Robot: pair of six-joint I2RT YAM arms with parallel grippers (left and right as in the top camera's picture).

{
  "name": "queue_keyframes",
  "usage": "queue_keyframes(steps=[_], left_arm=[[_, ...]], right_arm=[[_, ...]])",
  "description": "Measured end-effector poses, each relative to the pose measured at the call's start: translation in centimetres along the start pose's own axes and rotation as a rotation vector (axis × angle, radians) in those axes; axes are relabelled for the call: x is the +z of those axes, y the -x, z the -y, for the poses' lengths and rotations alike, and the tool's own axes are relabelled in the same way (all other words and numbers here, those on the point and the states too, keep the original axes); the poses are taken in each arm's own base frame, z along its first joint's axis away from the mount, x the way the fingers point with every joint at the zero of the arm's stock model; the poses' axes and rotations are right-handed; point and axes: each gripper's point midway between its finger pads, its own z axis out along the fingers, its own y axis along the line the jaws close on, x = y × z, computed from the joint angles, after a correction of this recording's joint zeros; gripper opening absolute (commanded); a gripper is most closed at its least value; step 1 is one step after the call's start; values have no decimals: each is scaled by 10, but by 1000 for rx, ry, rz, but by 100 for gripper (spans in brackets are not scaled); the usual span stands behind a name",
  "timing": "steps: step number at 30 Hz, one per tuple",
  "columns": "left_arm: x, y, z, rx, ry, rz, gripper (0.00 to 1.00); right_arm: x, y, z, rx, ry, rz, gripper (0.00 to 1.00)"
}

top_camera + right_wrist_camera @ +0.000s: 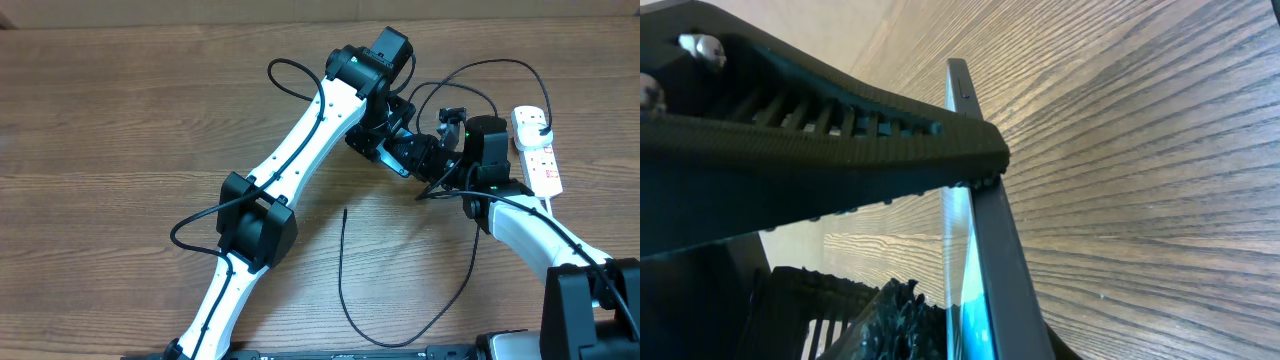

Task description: Plug charger to phone and switch on socket

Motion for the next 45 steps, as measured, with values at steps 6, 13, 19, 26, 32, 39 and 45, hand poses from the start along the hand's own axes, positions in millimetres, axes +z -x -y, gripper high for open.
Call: queue_keyframes(steps=[6, 13, 19, 26, 32, 39, 45], left_arm=[[0, 0, 0, -3, 0, 0, 4], [0, 0, 0, -3, 0, 1, 4], [0, 0, 0, -3, 0, 1, 4], [0, 0, 0, -3, 0, 1, 4], [0, 0, 0, -3, 0, 1, 4], [0, 0, 0, -2, 0, 1, 21], [0, 1, 0, -1, -1, 3, 84]], right_arm=[[0, 0, 0, 0, 0, 0, 25], [0, 0, 1, 1, -4, 2, 18], [0, 0, 1, 2, -7, 3, 16], [0, 1, 3, 4, -13, 5, 12], [0, 1, 3, 5, -14, 6, 11], [0, 1, 3, 5, -15, 6, 8], [0, 1, 4, 16, -18, 9, 7]])
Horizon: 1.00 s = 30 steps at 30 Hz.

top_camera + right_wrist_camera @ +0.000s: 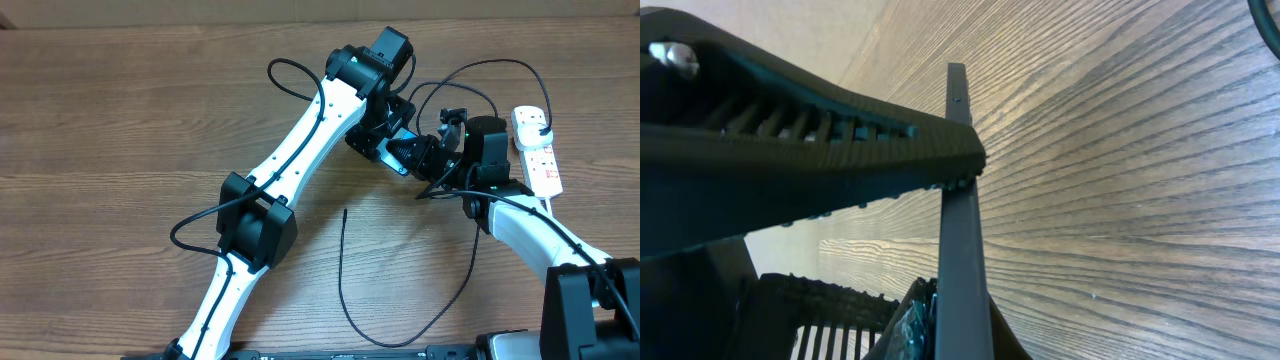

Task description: Plug charger to phone and switch on socket

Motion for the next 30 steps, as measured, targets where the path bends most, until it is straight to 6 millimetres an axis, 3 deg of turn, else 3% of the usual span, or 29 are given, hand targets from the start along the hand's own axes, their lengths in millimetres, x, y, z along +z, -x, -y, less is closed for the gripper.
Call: queue_keyframes(steps=[3, 19, 30], left_arm=[[0, 0, 0, 14, 2, -2, 100], [-6, 6, -2, 63, -5, -54, 100], [-35, 42, -1, 129, -52, -71, 100]], right_arm=[[0, 1, 0, 0, -2, 3, 5], [1, 3, 4, -1, -23, 21, 4], [0, 10, 10, 9, -60, 59, 4]])
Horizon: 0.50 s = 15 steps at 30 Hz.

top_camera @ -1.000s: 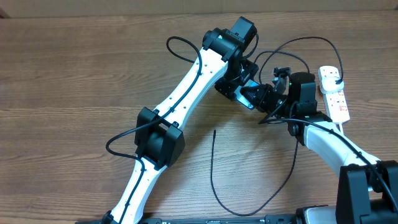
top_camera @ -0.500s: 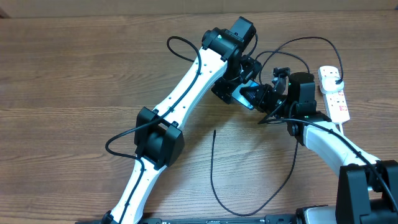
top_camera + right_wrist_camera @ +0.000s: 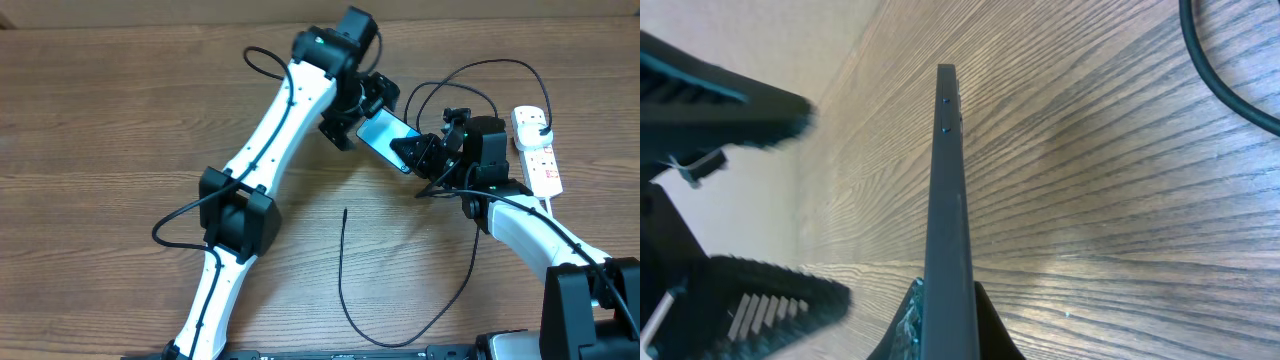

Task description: Plug charger to phone and switch on socket

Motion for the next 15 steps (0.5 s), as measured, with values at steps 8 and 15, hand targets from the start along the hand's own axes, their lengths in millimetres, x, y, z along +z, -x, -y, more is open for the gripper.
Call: queue_keyframes(steps=[8, 15], left_arm=[[-27, 32, -4, 37, -38, 33, 100], [-69, 45, -3, 90, -104, 83, 100]], right_arm=[[0, 0, 0, 191, -2, 3, 4], [-1, 6, -14, 513, 68, -3, 4]])
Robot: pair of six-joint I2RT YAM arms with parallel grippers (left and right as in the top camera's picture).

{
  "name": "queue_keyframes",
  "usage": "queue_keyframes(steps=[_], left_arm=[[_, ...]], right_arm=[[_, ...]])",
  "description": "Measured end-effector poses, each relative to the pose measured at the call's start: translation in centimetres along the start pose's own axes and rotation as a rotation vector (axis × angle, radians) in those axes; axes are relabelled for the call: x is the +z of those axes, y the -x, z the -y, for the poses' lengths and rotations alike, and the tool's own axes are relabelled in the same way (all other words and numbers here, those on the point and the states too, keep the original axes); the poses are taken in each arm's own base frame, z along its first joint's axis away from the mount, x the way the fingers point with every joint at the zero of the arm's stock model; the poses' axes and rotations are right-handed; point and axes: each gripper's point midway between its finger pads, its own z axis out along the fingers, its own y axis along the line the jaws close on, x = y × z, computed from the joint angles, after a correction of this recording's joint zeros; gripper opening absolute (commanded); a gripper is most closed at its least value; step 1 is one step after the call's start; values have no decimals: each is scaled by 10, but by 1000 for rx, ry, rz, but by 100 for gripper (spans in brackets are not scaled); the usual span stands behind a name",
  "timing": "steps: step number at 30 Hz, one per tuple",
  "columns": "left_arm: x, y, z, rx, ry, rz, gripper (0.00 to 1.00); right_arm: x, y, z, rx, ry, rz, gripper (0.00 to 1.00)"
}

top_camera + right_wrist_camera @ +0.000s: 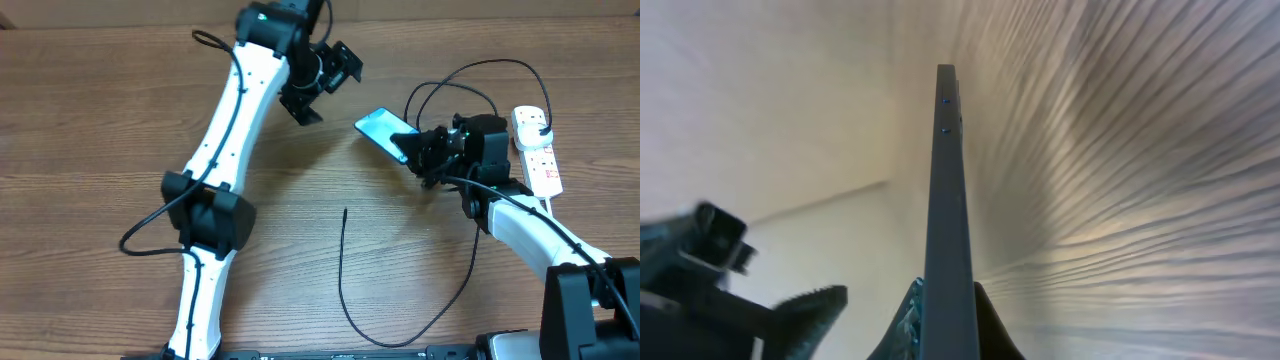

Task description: Plug charger to phone and switch on socket

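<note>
The phone, screen up in the overhead view, sticks out to the left of my right gripper, which is shut on its right end. In the right wrist view the phone shows edge-on, clamped between the fingers of the right gripper. My left gripper hangs open up and left of the phone, apart from it. The black charger cable lies on the table with its free end below the phone. The white socket strip lies at the right edge with a plug in it.
A second black cable loop arcs behind my right arm toward the strip. The left arm runs from the table's front up the left half of the wooden table. One left finger shows blurred at the lower left of the right wrist view.
My left gripper, open beside the phone's left end before, now sits farther up and left, well off the phone. The right gripper still holds the phone, turned a little.
At first both grippers were at the phone, a left finger pressing its edge while the right held its other end. Later the left gripper stood open just off the phone. Now it is well clear, and the right gripper alone holds the phone.
</note>
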Motion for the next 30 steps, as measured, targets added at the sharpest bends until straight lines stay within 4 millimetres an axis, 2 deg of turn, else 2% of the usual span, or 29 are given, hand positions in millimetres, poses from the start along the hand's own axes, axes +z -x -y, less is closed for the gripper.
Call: queue_keyframes(steps=[4, 6, 10, 16, 23, 30], left_arm=[[-25, 2, 6, 22, -46, 32, 100], [-34, 3, 16, 42, -92, 47, 100], [-39, 2, 29, 61, -149, 44, 100], [-39, 0, 32, 9, -167, 23, 100], [-40, 0, 36, -39, -181, 21, 100], [-39, -3, 49, -27, -218, 30, 100]], right_arm=[[-1, -2, -21, 149, 85, -33, 4], [-3, -3, -35, 217, 135, -57, 4], [-9, -7, -63, 301, 235, -107, 4], [-21, -13, -100, 361, 366, -174, 4], [-27, -17, -111, 370, 405, -206, 4], [-34, -20, -125, 312, 466, -216, 4]])
